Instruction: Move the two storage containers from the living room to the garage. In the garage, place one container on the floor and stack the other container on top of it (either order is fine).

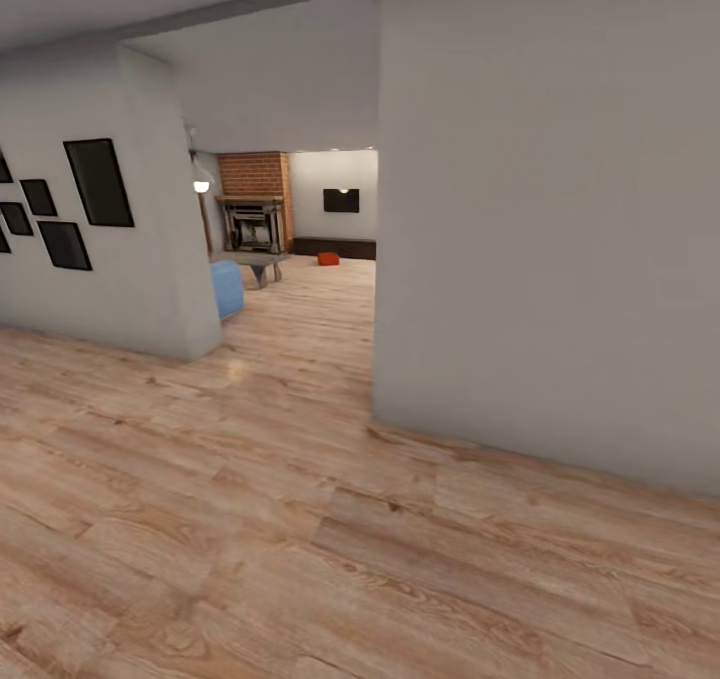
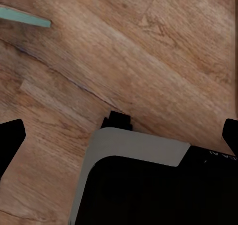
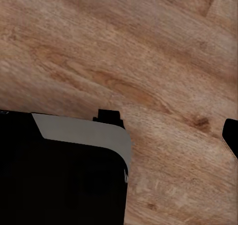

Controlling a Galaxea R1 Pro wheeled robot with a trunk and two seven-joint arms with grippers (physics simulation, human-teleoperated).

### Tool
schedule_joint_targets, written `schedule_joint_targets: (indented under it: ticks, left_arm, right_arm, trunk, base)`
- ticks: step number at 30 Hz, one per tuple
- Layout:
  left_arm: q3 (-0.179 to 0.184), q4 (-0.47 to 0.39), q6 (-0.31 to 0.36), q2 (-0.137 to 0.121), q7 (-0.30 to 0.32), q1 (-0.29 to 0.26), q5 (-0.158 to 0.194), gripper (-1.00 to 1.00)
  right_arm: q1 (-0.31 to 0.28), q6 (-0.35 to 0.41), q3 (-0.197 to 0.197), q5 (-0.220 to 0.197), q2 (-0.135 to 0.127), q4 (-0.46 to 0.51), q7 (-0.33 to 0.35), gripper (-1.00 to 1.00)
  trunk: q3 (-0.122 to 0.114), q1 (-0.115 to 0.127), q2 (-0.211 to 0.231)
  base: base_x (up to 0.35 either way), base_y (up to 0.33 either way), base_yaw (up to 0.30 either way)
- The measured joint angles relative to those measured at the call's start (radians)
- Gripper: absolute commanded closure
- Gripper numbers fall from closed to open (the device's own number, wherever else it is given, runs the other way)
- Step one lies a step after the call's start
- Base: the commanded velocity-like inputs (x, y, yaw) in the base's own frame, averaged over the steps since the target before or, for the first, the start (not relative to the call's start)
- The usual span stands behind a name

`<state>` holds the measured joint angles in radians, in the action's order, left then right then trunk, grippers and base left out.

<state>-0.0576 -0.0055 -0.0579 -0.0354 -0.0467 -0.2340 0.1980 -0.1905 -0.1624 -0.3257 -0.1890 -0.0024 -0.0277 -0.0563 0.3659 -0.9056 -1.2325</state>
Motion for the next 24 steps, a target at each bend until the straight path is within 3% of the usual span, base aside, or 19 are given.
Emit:
schedule_joint_targets:
  ticks: [24]
  left_arm:
    - [-0.001,0.0,0.0,0.0,-0.001,0.0,0.006,-1.0]
  right_arm:
    - [0.0,0.001,0.001,0.001,0.003,0.0,0.0,-1.0]
  trunk:
    - [0.0,0.0,0.0]
  base:
    - [0.322,0.0,0.0]
